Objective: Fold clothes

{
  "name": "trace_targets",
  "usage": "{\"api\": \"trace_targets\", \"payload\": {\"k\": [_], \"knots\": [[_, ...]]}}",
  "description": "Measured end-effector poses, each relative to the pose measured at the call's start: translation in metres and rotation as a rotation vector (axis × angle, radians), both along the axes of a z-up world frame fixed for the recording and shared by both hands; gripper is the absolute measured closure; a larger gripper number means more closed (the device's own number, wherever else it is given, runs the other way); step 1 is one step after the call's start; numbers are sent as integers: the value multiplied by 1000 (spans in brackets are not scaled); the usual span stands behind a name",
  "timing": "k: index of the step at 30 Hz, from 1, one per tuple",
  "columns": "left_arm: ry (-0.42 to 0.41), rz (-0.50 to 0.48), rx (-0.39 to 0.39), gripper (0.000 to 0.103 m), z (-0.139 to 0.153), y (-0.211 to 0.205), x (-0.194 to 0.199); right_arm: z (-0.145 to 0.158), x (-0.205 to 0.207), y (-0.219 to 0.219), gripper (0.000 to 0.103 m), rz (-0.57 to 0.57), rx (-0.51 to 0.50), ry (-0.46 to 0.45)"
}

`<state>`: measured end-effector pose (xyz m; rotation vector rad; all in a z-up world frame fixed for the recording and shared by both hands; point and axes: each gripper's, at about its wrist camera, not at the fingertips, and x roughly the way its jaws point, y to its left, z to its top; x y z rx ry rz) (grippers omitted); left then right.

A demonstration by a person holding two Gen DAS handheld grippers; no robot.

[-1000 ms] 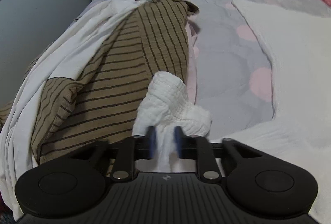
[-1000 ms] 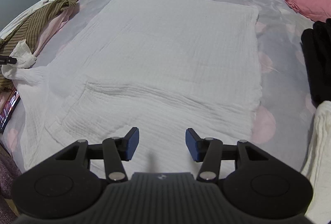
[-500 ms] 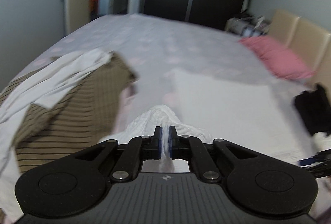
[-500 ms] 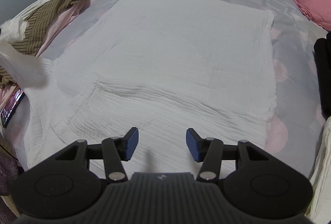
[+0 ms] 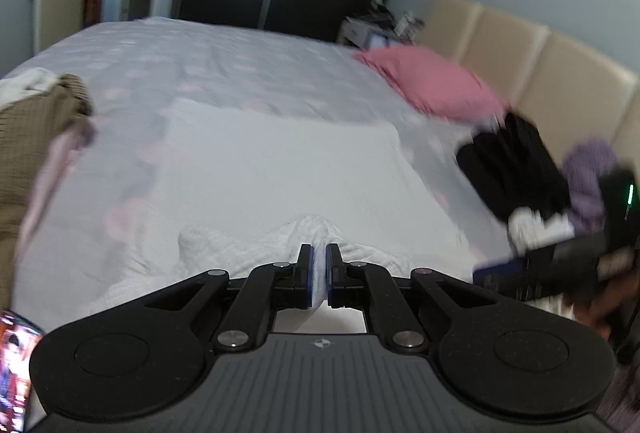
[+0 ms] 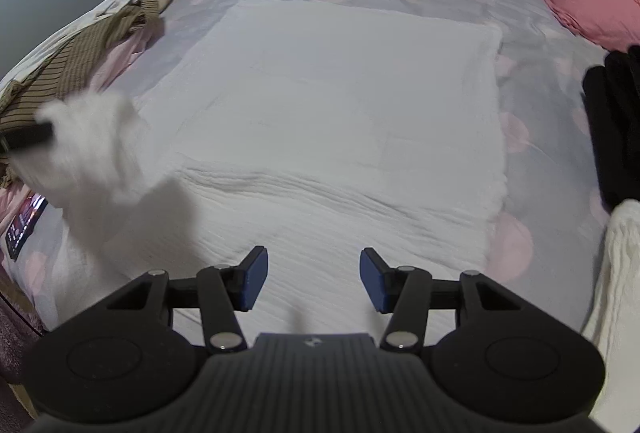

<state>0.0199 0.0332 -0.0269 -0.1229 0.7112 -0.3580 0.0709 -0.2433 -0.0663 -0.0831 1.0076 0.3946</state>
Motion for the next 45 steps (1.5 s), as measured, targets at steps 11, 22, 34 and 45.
{"api": "trace_targets", "payload": {"k": [11,22,34,45], "knots": [[172,-209,197,83,-51,-53,-21,-18,-6,-7,57,7,27,51],[137,-246,335,64,-19,-3,-26,-19,4,34,61,120,170,86],[179,-136,375,62,-37,69,2,-44,36,89,60,181,151,166],[194,-71,381,62,-41,88,-6,-30,29,89,95,212,184,176]]}}
